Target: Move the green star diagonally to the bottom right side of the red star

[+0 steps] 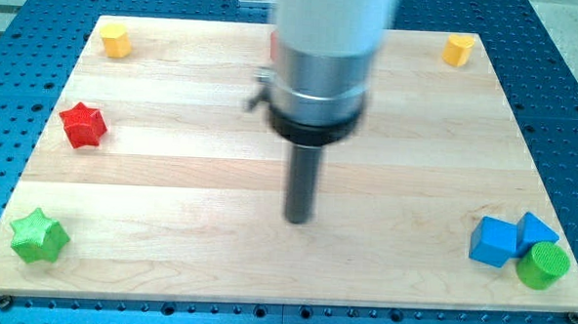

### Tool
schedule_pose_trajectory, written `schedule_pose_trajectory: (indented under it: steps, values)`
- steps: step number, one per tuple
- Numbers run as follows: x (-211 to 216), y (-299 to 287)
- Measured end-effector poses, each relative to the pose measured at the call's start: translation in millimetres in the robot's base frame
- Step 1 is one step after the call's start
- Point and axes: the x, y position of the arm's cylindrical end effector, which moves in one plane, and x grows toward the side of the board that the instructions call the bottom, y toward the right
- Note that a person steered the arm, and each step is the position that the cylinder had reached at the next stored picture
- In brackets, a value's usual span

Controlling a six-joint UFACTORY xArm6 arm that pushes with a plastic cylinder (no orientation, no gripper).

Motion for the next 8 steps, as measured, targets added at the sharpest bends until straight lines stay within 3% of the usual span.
schedule_pose_trajectory:
  steps: [4, 6, 7, 8]
  values:
    - [-36.1, -265.4]
    - [-31.2, -287.3]
    - [57.8, -286.7]
    - [81.8, -285.6]
